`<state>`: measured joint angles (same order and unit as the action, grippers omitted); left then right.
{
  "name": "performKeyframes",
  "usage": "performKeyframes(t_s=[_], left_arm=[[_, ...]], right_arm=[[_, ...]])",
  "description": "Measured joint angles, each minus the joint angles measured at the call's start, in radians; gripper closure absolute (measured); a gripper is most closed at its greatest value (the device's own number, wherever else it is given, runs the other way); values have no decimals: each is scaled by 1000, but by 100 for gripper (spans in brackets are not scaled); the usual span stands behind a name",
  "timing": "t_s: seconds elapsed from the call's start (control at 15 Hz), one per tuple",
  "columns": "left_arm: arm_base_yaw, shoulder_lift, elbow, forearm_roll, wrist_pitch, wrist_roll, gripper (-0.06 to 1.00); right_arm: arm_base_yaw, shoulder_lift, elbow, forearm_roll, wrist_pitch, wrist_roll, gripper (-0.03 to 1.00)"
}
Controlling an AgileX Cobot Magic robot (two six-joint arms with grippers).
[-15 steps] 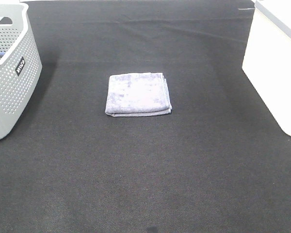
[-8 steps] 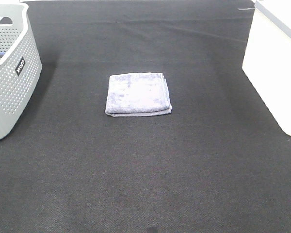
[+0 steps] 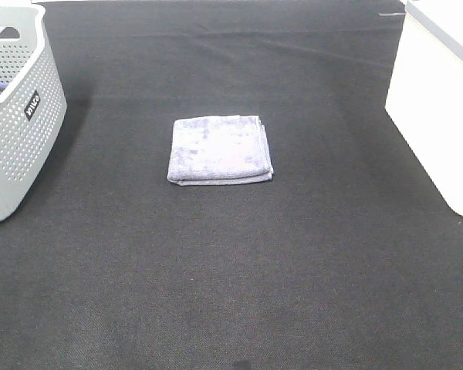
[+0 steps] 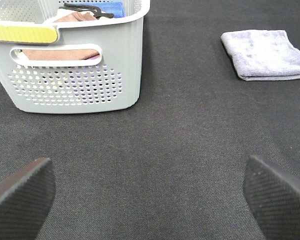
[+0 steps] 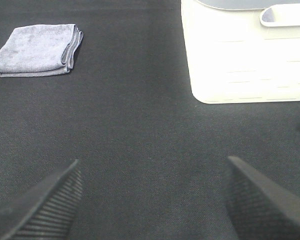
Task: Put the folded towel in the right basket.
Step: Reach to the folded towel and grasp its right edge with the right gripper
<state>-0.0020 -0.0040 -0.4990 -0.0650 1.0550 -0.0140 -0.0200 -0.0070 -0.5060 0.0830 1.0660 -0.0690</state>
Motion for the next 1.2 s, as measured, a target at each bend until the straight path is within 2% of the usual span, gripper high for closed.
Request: performKeyframes(t_s=[0.33, 0.47, 0.67, 0.73, 0.93, 1.2], left_arm=[[0, 0, 0, 0, 0, 0, -2], [0, 0, 0, 0, 0, 0, -2], [0, 0, 0, 0, 0, 0, -2], [0, 0, 0, 0, 0, 0, -2], [0, 0, 0, 0, 0, 0, -2], [0, 0, 0, 0, 0, 0, -2]], right_arm=[[0, 7, -3, 1, -3, 0, 23], [0, 88, -39, 3, -50, 0, 23], [0, 373, -182, 8, -143, 0, 23], [0, 373, -182, 8, -143, 0, 23], [0, 657, -334, 34, -158, -11, 23], [0, 1061, -592, 86, -162, -104, 23]])
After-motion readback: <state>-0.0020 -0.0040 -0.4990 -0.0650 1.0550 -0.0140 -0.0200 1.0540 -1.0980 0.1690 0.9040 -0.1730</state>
